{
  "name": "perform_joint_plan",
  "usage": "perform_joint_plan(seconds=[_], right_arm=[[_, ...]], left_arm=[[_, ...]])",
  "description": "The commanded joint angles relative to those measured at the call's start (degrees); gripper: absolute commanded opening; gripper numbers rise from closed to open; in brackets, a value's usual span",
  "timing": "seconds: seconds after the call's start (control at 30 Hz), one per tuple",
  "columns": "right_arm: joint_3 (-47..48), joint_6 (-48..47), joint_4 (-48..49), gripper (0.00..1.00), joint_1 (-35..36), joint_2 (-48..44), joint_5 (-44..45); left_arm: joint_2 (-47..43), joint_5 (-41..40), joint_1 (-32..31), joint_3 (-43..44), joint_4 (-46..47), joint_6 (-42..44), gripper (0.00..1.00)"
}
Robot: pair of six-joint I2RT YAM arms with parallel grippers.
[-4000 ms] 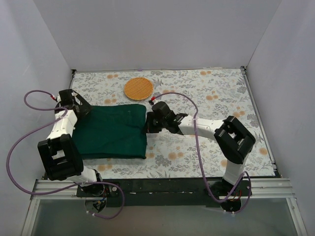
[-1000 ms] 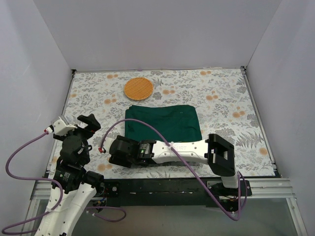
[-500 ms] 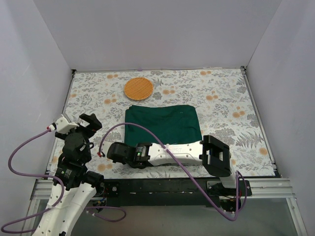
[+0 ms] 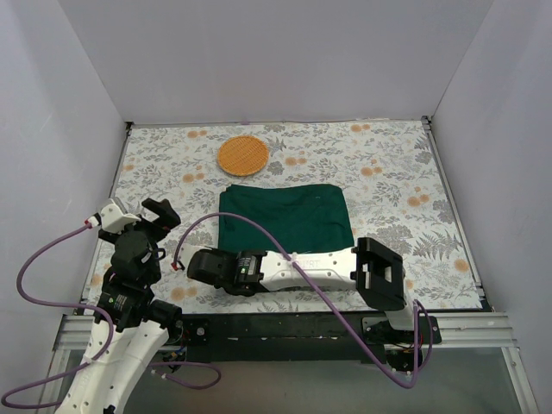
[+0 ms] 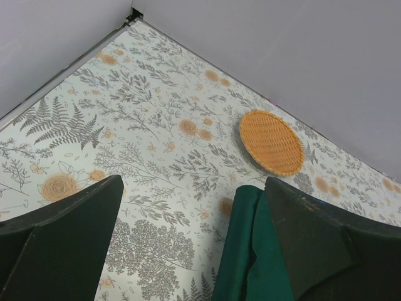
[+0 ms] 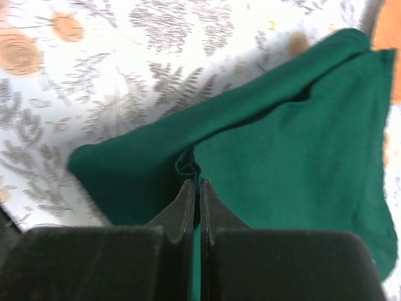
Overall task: Open and lay out the surgical kit
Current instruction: Open the surgical kit at the center of the board.
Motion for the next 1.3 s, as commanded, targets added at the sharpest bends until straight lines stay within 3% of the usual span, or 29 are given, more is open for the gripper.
perform_joint_plan(seconds=[0.0, 0.23, 0.43, 0.7, 0.83, 0.9, 1.0, 1.27], right_arm=[[1.6, -0.4, -0.7, 0.01, -2.7, -4.8, 9.5], [-9.2, -2.3, 0.2, 0.01, -12.2, -11.2, 20.5], [-22.1, -8.5, 7.3, 0.01, -27.3, -22.9, 31.4], [-42.2, -24.6, 38.2, 0.01, -59.5, -38.1, 31.0], [-45.9, -32.7, 51.2, 0.01, -70.9, -37.2, 30.6], [-46.7, -32.3, 53.9, 0.01, -76.8, -35.5, 30.5], [-47.0, -28.7, 52.8, 0.01, -82.0, -32.3, 31.3], [-47.6, -14.1, 38.6, 0.01, -91.8, -28.5, 30.5]], left_arm=[[0.9, 0.7, -0.1, 0.0, 0.7, 0.8, 0.98], [1.7, 1.7, 0.0, 0.4, -0.4, 0.1, 0.98], [1.1, 3.1, 0.0, 0.3, -0.1, 0.5, 0.98], [-1.8, 3.8, -0.2, -0.2, 0.5, 0.8, 0.98], [-3.5, 3.7, -0.9, -0.5, 0.7, 1.0, 0.98], [-4.5, 3.6, -1.2, -0.5, 0.8, 1.1, 0.98], [-5.7, 3.4, -1.7, -0.7, 0.7, 1.2, 0.98], [-7.3, 3.7, -2.7, -0.9, 0.9, 1.2, 0.98]])
